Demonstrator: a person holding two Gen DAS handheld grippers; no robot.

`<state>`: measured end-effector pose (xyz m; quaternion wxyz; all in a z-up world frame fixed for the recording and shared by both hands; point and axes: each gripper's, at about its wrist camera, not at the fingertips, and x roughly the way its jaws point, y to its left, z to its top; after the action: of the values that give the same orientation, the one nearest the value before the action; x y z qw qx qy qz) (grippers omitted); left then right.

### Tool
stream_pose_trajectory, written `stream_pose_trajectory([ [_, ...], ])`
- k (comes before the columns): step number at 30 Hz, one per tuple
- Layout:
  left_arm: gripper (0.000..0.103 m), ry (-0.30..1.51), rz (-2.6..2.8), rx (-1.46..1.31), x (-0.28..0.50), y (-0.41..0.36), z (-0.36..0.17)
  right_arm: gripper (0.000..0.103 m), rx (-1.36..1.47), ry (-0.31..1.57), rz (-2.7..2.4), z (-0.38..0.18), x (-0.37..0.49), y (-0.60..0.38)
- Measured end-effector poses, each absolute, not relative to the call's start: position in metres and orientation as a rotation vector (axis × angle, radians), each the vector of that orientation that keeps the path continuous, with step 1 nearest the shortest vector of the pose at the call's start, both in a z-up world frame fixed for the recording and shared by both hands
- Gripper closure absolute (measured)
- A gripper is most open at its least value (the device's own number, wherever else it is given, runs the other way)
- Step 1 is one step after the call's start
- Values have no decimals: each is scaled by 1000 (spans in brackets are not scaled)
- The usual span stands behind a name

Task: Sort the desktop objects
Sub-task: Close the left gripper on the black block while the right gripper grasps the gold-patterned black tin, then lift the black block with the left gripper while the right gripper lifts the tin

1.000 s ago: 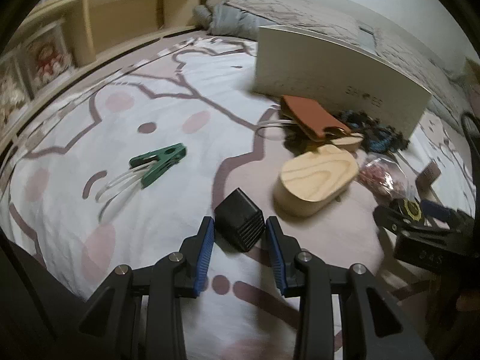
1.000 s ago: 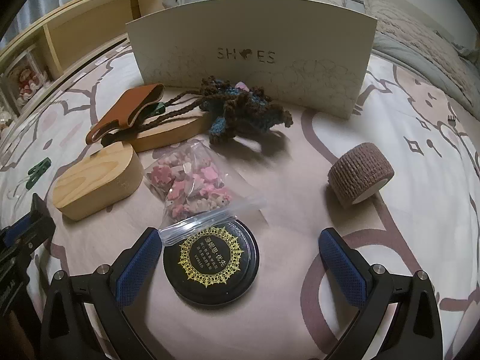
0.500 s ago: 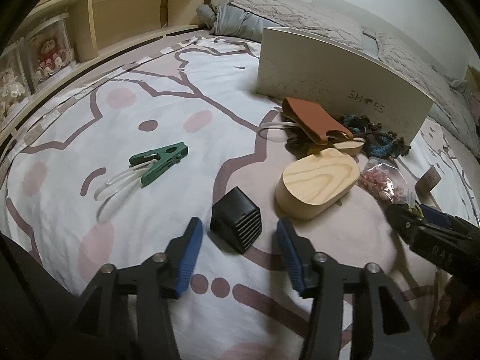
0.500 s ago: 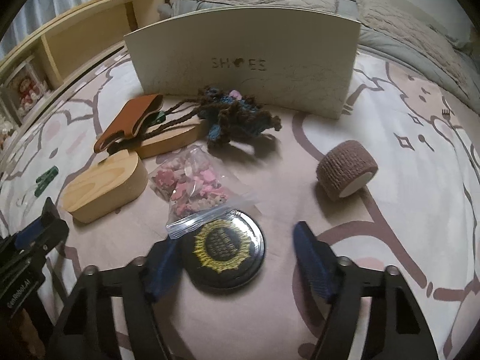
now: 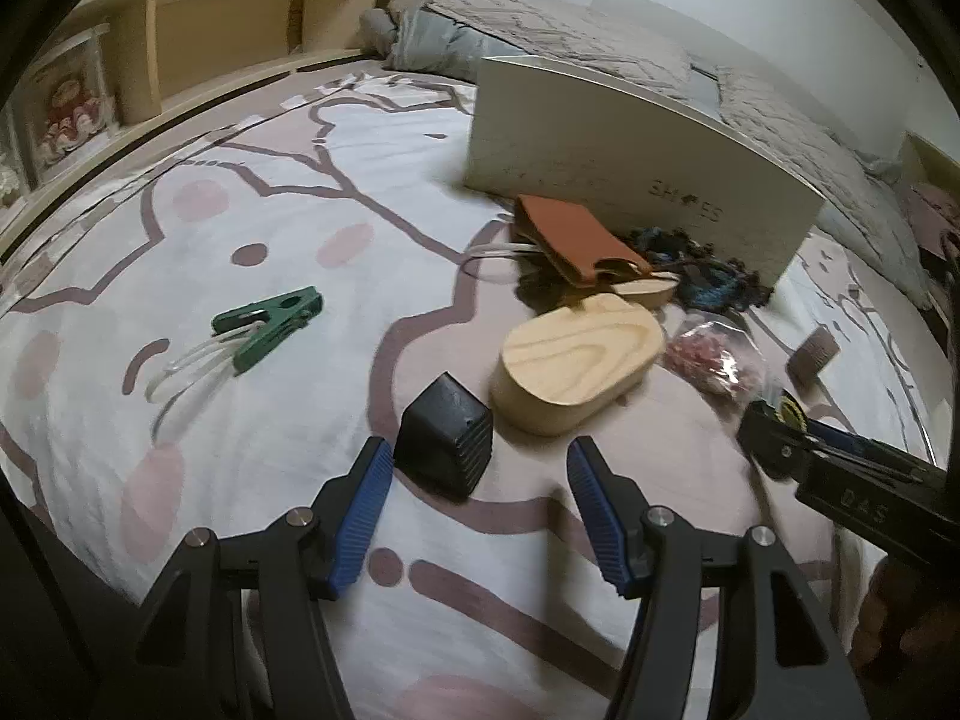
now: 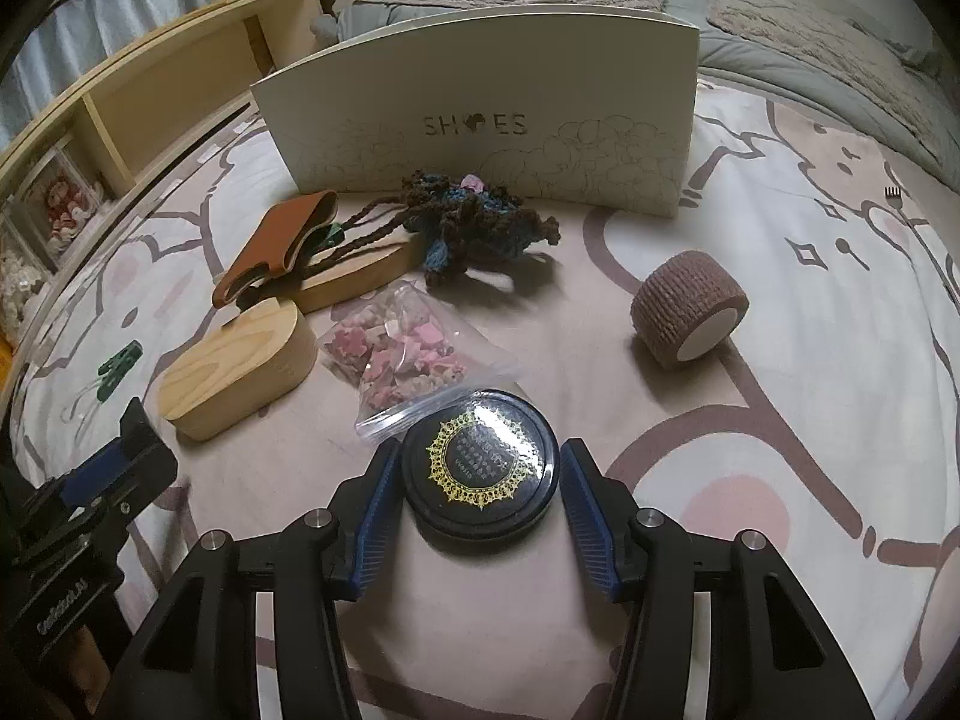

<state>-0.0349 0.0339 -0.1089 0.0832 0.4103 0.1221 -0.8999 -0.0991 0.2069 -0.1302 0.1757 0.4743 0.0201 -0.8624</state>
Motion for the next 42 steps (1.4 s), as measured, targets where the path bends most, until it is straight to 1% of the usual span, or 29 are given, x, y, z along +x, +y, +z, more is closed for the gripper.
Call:
stream_pose_trajectory([
  [7, 43, 344, -2725, 1237, -33, 41, -107, 49, 1348, 56, -2447, -131, -98, 208],
  [16, 43, 328, -2637, 1214, -45, 34, -113, 49, 1366, 57, -2441, -132, -98, 209],
  [20, 43, 298, -2634, 1212, -45, 35, -114, 49, 1370, 103, -2444, -132, -96, 205],
  [26, 52, 275, -2642, 1208, -47, 35, -114, 52, 1371, 106, -2443, -131, -95, 206],
  [30, 64, 253, -2666, 1215, -48, 39, -113, 52, 1369, 119, -2446, -131, -94, 205],
  [32, 74, 254, -2674, 1215, -48, 39, -112, 52, 1367, 124, -2449, -131, -93, 205],
  [42, 74, 297, -2681, 1204, -47, 39, -110, 52, 1366, 121, -2452, -129, -92, 207],
])
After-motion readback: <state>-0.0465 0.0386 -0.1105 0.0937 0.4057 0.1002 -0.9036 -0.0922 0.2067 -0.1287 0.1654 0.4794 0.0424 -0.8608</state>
